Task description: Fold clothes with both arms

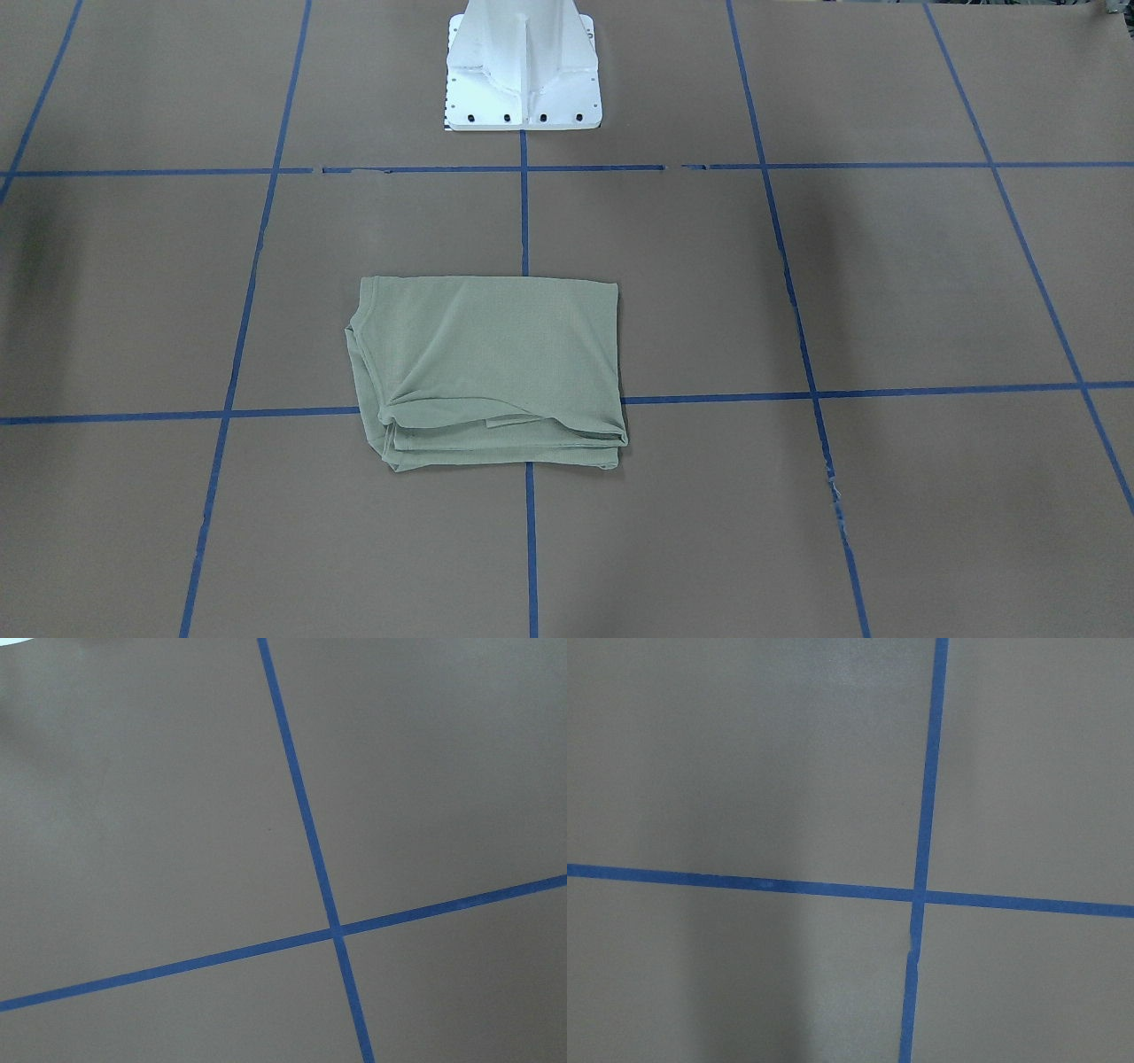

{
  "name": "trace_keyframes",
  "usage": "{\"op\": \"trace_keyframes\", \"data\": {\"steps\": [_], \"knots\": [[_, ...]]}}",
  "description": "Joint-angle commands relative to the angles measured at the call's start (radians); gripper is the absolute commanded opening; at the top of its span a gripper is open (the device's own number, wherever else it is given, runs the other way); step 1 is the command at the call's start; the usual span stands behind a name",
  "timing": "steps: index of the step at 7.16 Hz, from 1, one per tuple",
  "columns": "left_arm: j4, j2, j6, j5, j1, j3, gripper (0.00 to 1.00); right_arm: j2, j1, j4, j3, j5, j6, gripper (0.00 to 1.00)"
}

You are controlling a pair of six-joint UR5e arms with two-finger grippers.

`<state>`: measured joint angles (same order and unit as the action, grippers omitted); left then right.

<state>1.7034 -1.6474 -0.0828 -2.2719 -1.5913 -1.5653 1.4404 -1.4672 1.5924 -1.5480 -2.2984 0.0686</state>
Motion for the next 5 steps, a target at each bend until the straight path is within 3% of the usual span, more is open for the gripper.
{"op": "trace_keyframes", "data": {"steps": [1, 3, 5], "knots": [[-0.149, -0.003, -0.005, 0.019, 0.001, -0.033, 1.0, 0.003, 0.001, 0.0, 0.0, 0.007, 0.0, 1.0], [-0.22, 0.009, -0.005, -0.036, 0.001, -0.038, 1.0, 0.006, 0.001, 0.001, 0.002, 0.005, 0.002, 1.0], [-0.208, 0.037, -0.005, -0.032, 0.002, -0.035, 1.0, 0.012, 0.001, 0.001, 0.0, 0.004, 0.002, 1.0]]}}
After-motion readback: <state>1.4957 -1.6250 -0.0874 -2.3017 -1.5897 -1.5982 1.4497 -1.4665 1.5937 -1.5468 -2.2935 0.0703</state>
